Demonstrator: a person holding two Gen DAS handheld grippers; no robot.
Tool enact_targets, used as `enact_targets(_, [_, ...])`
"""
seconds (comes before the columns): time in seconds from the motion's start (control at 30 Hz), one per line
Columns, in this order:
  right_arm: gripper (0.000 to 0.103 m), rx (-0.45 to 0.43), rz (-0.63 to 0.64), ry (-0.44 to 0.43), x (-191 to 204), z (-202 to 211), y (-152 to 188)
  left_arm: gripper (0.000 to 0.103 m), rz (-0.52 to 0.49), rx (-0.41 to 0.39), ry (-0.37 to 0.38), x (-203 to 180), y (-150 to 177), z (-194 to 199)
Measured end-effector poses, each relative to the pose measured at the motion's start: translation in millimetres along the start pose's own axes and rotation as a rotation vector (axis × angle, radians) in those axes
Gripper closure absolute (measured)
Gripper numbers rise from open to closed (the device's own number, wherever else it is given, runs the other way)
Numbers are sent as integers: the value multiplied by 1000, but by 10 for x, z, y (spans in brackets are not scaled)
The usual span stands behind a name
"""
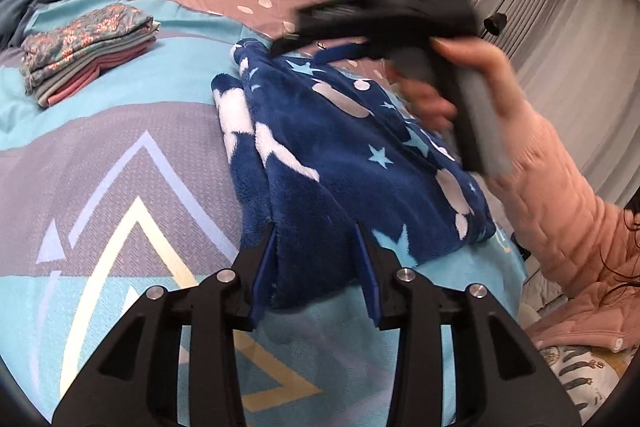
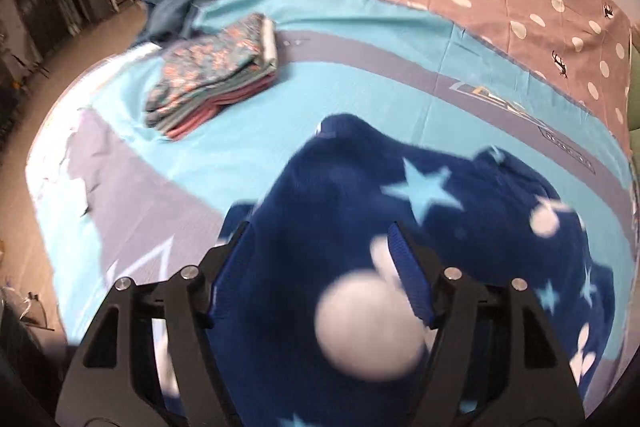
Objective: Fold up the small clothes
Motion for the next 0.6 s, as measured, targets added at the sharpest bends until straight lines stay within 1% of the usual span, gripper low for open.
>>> enact_targets(0.1, [33,46,-21,45,53,-192,-249,64,33,-13,33,41,-24,24])
enact_targets(0.13, [33,59,-20,80,66,-252,-329,64,44,-21,37,55,-39,42])
enact_targets(0.2, [33,76,-14,150,80,-333,-431,64,47,-30,29,72,-58,72])
enact_targets(0.27, [33,105,5,240,52,-440,-493,64,45,-43,-1,98,-80,123])
enact_targets(0.3, [33,114,10,270,34,-476,-500,64,43,-49,-7,99,-85,149])
enact_targets(0.33, [34,126,12,291,8,-525,-498,64,36,-53,2,83,-89,175])
enact_targets(0.4, [38,144,11,296,-12,-593,-488,64,18,-48,42,31,-87,175])
enact_targets(0.43, [48,154,10,291,-26,-636,-476,64,12,-37,65,15,-91,146])
enact_targets(0.47, [62,163,9,284,-23,-662,-466,64,11,-22,77,10,-80,103])
enact_targets(0.5, [72,171,5,274,-25,-691,-459,64,16,-2,76,29,-69,46])
enact_targets(0.53, [87,174,-1,267,-32,-704,-455,64,31,33,68,74,-43,-41])
enact_targets(0.57, [90,160,-11,266,-43,-673,-462,65,43,45,75,100,-27,-81])
enact_targets(0.6, [91,139,-21,259,-55,-625,-484,68,50,43,90,106,-24,-79])
Point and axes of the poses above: each gripper's, at about its wrist camera, not at the fingertips, and z roughly against the way its jaws point, x to its left, y to its underside, the point moved 10 cm from there along -z, roughly the way its jaws point, and after that the axes turned 15 degrees about x, right-handed, at the moved point
